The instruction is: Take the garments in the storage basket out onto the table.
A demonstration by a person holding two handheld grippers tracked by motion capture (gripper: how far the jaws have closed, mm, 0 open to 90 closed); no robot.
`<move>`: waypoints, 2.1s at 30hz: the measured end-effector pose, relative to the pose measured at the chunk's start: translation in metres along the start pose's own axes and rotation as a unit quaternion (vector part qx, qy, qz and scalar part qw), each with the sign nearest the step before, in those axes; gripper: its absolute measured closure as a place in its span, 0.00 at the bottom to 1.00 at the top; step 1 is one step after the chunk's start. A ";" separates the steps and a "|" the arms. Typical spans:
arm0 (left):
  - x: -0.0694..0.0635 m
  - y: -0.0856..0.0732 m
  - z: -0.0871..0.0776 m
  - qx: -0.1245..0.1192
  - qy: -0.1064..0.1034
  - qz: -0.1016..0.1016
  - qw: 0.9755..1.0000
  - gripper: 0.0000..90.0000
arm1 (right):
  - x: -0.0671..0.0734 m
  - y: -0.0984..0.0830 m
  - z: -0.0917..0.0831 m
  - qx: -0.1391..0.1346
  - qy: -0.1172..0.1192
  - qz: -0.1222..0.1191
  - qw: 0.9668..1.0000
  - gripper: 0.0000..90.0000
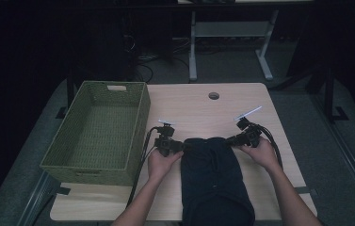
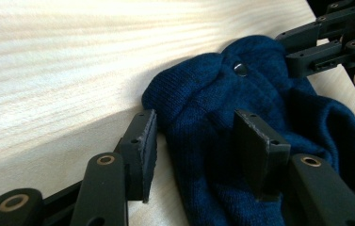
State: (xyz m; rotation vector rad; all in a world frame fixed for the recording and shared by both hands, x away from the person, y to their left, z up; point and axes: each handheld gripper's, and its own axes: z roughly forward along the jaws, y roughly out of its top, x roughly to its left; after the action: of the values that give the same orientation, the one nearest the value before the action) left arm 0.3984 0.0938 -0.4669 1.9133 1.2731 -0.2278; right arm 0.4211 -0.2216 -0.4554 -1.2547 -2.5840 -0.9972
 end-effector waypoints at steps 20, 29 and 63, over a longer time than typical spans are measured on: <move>-0.003 0.005 -0.003 0.003 -0.001 0.031 1.000 0.89 | 0.005 -0.002 -0.006 0.006 0.013 -0.011 1.000 0.87; -0.012 0.016 -0.008 -0.017 0.000 0.048 0.999 0.89 | 0.004 -0.002 -0.016 -0.015 0.017 -0.004 1.000 0.87; -0.045 0.091 -0.063 -0.103 0.000 0.121 0.987 0.89 | 0.027 0.071 -0.098 -0.110 -0.055 -0.069 0.990 0.87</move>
State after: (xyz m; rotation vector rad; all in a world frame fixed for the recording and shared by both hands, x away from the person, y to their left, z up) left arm 0.4364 0.0916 -0.3535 1.8658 1.0112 0.0287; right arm 0.4375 -0.2308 -0.3326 -1.2242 -2.7377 -1.3061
